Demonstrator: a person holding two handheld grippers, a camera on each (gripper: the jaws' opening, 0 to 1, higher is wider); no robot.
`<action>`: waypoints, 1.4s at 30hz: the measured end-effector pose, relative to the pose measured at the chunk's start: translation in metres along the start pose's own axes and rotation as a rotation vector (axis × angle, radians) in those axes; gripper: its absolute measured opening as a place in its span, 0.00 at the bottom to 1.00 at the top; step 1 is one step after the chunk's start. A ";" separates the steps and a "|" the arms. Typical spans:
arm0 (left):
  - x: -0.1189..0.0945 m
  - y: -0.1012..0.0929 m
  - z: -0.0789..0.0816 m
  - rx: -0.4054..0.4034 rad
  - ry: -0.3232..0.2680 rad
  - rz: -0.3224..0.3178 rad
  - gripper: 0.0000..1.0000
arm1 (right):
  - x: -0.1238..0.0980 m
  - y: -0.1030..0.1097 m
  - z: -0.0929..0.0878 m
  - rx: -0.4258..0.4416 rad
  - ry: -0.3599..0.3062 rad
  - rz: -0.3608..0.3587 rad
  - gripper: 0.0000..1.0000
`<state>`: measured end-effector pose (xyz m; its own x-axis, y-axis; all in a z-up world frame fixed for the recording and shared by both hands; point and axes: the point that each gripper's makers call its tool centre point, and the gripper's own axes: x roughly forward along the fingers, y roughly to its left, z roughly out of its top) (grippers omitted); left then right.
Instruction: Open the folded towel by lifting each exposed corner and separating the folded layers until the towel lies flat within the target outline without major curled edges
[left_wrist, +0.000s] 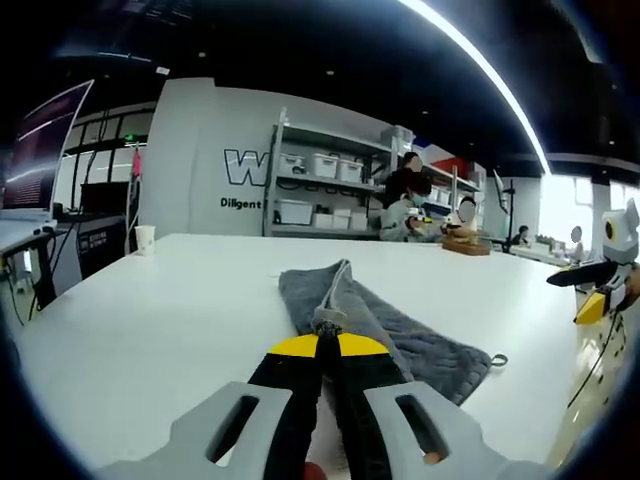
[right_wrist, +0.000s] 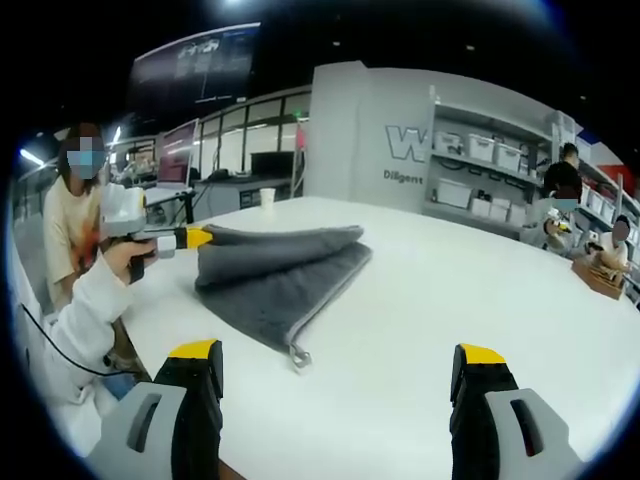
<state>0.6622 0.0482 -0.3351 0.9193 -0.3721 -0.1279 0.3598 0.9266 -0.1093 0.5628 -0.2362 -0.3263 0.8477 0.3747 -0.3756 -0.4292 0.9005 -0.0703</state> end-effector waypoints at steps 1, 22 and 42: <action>0.000 0.000 0.000 0.000 0.001 0.000 0.03 | 0.000 0.000 0.000 0.000 0.001 0.000 0.94; -0.006 0.016 -0.004 -0.013 0.005 0.035 0.03 | -0.001 0.000 -0.001 -0.005 0.004 -0.001 0.95; -0.017 0.034 -0.006 -0.004 0.016 0.071 0.03 | -0.002 0.000 -0.004 -0.003 0.008 -0.003 0.95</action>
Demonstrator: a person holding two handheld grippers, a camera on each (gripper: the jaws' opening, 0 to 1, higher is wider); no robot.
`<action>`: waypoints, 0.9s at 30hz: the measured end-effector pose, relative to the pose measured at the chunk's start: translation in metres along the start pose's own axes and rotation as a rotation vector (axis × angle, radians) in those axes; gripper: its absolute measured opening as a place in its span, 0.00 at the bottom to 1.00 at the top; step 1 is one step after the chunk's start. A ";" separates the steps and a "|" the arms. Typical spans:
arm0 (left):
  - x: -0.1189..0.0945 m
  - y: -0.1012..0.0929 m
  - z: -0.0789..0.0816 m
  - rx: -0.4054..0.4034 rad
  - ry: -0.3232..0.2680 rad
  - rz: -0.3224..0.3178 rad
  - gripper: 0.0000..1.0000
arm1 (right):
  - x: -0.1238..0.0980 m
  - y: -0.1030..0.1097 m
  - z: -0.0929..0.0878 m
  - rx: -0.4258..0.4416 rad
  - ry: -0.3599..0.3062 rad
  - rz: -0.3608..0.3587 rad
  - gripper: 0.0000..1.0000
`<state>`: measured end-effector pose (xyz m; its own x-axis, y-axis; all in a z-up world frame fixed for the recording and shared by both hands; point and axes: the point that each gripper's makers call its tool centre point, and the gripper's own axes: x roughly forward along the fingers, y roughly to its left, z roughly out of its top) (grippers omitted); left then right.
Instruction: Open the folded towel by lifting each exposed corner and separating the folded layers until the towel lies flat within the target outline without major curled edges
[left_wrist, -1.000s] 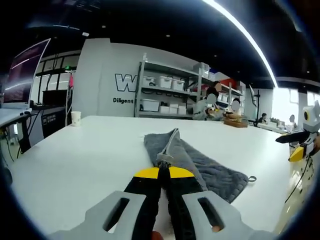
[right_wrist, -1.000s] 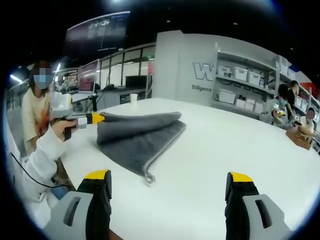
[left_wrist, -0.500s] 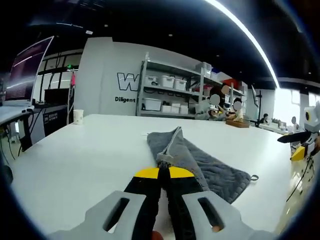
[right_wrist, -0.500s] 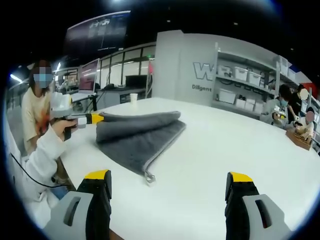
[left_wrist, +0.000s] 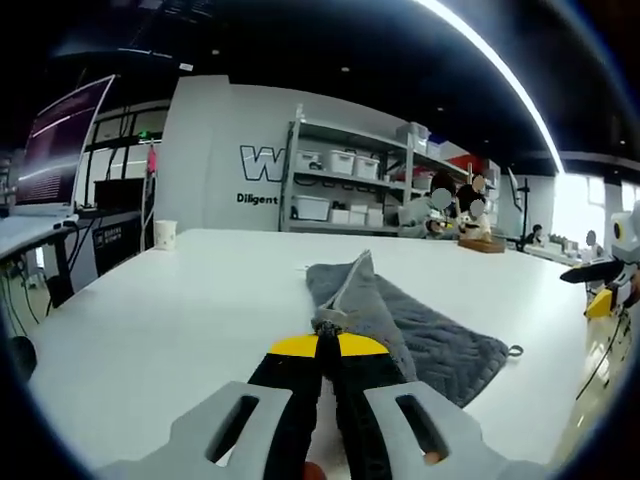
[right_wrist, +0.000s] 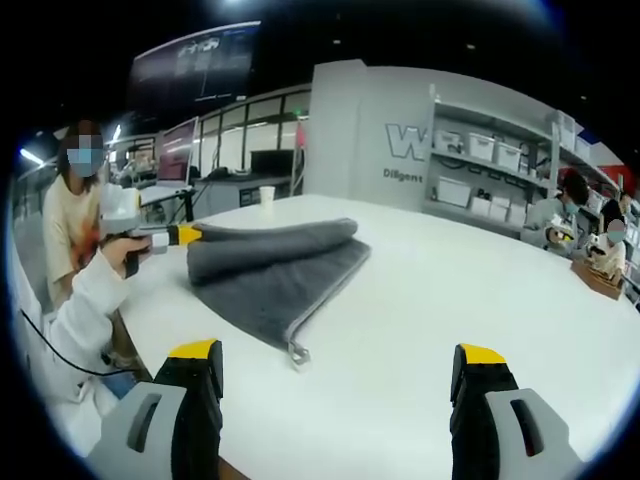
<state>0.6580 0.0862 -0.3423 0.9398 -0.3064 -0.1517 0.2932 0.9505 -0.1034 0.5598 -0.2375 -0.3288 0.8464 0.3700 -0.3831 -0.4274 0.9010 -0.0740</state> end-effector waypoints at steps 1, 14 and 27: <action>-0.001 0.001 0.000 0.002 0.000 0.003 0.03 | 0.000 0.000 0.000 0.000 0.001 -0.001 0.95; -0.007 0.017 -0.002 0.022 0.020 0.044 0.03 | 0.003 0.003 -0.005 -0.004 0.030 0.008 0.95; -0.010 0.026 -0.009 0.045 0.080 0.061 0.03 | 0.002 0.002 -0.007 -0.007 0.043 0.007 0.95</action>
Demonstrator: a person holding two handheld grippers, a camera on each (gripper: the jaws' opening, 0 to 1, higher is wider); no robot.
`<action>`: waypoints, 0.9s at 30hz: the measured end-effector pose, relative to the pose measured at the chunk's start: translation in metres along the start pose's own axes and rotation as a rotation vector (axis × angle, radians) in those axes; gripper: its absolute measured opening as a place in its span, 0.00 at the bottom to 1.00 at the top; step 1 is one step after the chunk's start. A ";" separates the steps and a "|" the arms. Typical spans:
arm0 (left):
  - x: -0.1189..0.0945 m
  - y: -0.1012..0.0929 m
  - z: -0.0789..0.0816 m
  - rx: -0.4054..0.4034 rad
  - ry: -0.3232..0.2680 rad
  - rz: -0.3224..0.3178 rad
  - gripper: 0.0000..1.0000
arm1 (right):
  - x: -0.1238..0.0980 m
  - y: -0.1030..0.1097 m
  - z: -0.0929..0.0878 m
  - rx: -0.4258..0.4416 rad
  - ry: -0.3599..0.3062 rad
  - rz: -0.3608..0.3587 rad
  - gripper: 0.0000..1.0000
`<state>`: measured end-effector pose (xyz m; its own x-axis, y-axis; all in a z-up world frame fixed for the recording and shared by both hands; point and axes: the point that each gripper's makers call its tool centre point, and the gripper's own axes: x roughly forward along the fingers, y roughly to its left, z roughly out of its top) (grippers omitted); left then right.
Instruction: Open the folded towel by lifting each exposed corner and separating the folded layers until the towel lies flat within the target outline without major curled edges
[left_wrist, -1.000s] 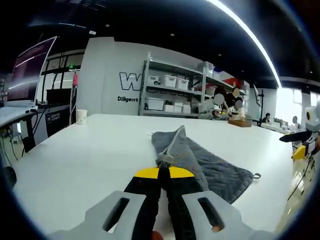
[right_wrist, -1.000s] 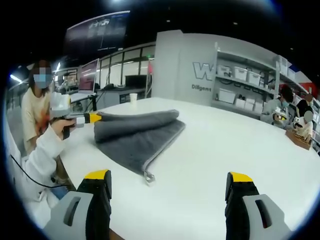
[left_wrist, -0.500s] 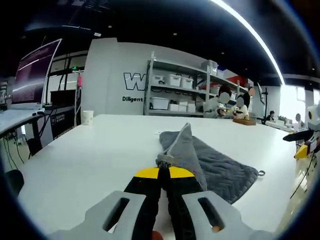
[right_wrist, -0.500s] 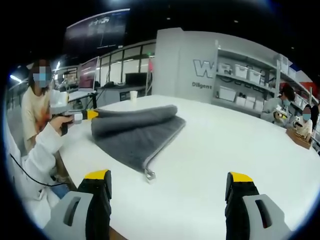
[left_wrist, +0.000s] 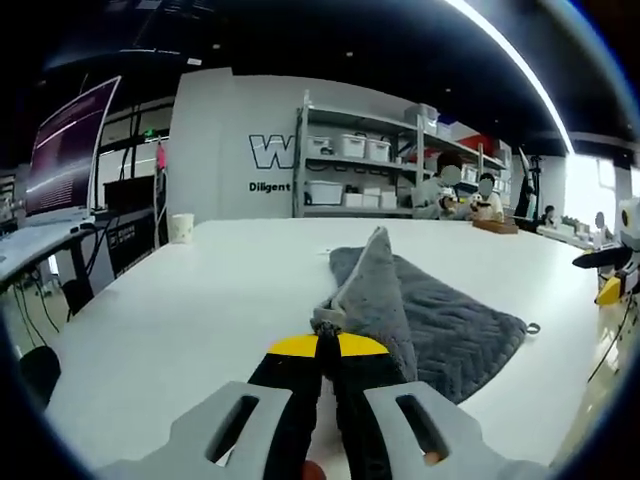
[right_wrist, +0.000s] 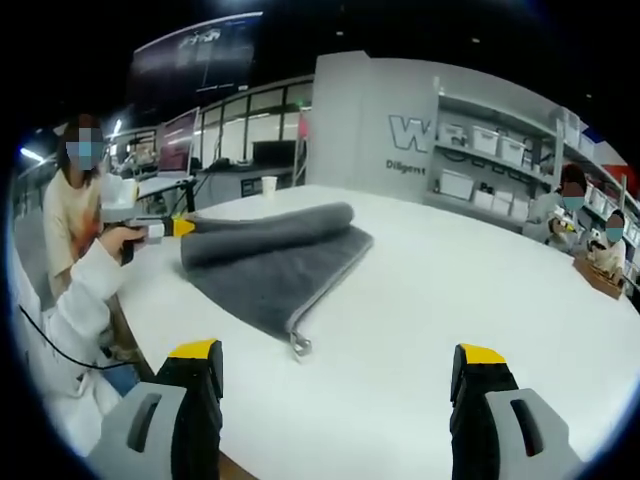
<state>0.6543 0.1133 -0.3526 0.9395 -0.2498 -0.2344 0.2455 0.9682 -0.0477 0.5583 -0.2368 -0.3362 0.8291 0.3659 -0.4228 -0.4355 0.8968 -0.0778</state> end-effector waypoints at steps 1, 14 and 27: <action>0.000 0.000 0.000 0.001 0.004 -0.001 0.03 | 0.000 0.000 0.000 0.000 0.001 -0.001 0.95; -0.009 0.009 -0.007 0.004 0.053 -0.013 0.03 | 0.000 0.003 -0.001 -0.007 0.008 0.002 0.94; -0.010 0.010 -0.016 0.022 0.091 -0.022 0.03 | 0.000 0.004 -0.001 -0.014 0.010 0.004 0.94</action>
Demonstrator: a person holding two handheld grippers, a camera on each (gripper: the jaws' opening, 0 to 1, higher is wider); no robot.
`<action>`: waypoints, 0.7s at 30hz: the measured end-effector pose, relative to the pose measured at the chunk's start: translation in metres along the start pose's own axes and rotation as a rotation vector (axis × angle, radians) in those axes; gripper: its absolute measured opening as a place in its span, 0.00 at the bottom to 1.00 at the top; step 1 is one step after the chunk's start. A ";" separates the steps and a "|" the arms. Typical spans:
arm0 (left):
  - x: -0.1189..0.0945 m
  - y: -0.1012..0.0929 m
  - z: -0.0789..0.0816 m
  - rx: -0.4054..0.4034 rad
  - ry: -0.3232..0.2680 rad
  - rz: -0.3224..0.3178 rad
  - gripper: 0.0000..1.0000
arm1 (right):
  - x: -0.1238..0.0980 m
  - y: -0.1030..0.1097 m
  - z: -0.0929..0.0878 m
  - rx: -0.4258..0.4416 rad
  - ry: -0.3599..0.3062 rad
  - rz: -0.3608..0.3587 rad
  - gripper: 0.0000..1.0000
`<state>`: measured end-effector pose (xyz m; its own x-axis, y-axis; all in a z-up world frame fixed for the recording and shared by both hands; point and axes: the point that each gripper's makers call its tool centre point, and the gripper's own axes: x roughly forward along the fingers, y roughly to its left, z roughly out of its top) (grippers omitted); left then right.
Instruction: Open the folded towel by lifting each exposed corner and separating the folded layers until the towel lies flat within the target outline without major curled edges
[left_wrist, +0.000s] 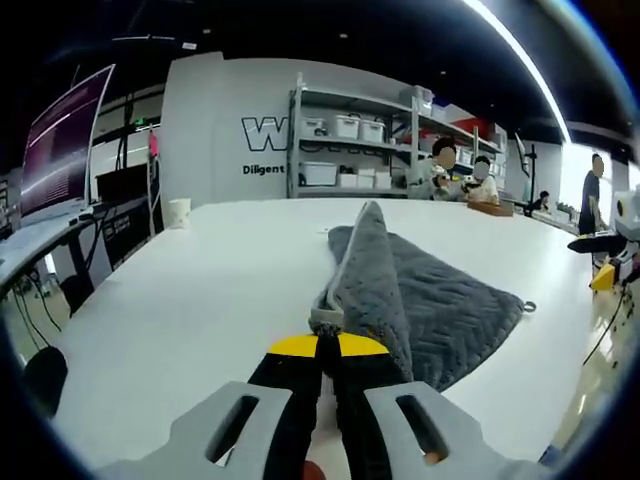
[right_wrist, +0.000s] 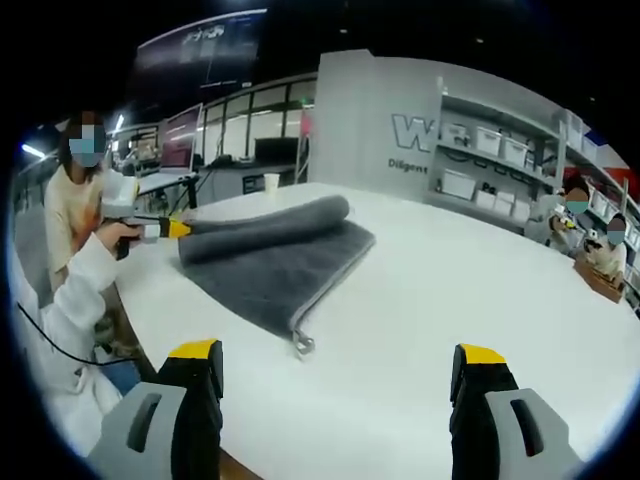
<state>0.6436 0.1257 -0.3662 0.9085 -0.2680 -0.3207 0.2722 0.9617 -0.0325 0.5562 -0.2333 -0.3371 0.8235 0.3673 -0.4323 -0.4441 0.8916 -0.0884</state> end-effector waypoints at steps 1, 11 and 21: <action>0.000 0.000 -0.001 0.004 0.005 0.002 0.03 | 0.000 0.000 0.000 0.000 0.001 0.001 0.94; -0.006 0.008 -0.011 0.062 0.061 0.053 0.03 | 0.001 0.001 0.000 -0.004 -0.001 0.006 0.94; -0.013 0.014 -0.022 0.122 0.119 0.102 0.03 | 0.002 0.002 -0.001 -0.008 0.004 0.011 0.94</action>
<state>0.6290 0.1441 -0.3830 0.8915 -0.1540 -0.4260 0.2235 0.9675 0.1181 0.5570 -0.2309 -0.3387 0.8171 0.3760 -0.4369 -0.4561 0.8852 -0.0912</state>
